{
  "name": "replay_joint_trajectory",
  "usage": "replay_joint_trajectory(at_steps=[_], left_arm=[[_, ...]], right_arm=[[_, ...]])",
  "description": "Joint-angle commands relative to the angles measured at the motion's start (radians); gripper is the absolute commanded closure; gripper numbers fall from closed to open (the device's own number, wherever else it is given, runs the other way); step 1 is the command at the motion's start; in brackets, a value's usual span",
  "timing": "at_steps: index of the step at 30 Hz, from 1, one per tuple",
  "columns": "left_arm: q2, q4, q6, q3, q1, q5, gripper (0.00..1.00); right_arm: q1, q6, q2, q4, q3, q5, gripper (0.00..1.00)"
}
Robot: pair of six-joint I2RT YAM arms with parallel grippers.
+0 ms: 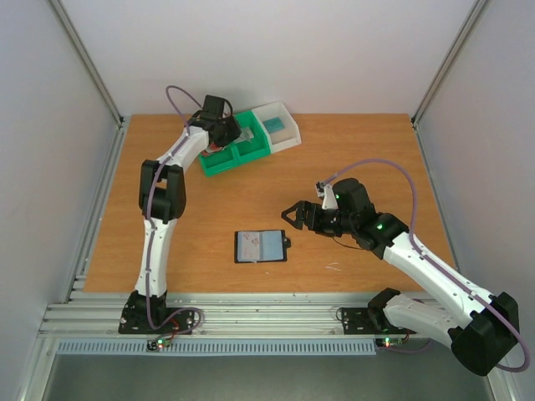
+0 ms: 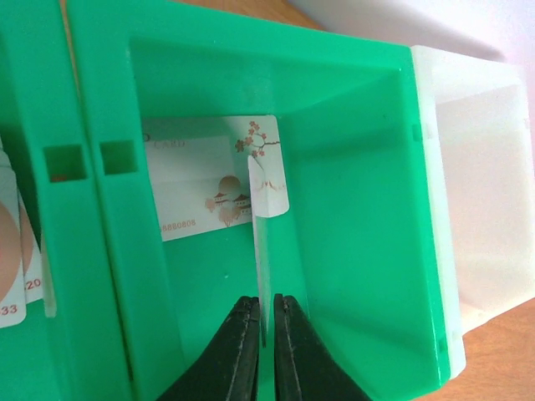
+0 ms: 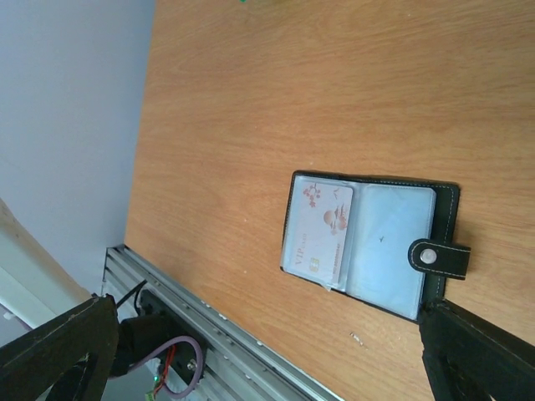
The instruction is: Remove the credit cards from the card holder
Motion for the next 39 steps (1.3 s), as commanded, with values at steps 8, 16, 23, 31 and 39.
replay_joint_trajectory(at_steps=[8, 16, 23, 31, 39], left_arm=[[0.073, -0.022, -0.002, 0.077, 0.004, -0.047, 0.96], [0.079, 0.0, -0.033, 0.075, 0.004, -0.08, 0.97], [0.076, 0.039, -0.063, 0.05, 0.004, -0.115, 0.98], [0.077, 0.093, -0.091, 0.032, 0.004, -0.097, 0.87], [0.044, 0.108, -0.102, 0.018, 0.004, -0.056, 0.78]], right_arm=[[-0.002, -0.029, -0.002, -0.03, 0.042, 0.027, 0.02], [-0.002, -0.046, -0.009, -0.062, 0.061, 0.039, 0.02], [-0.002, -0.051, -0.018, -0.072, 0.06, 0.057, 0.02], [-0.002, -0.063, -0.028, -0.098, 0.069, 0.076, 0.02], [-0.002, -0.067, -0.047, -0.114, 0.07, 0.085, 0.02]])
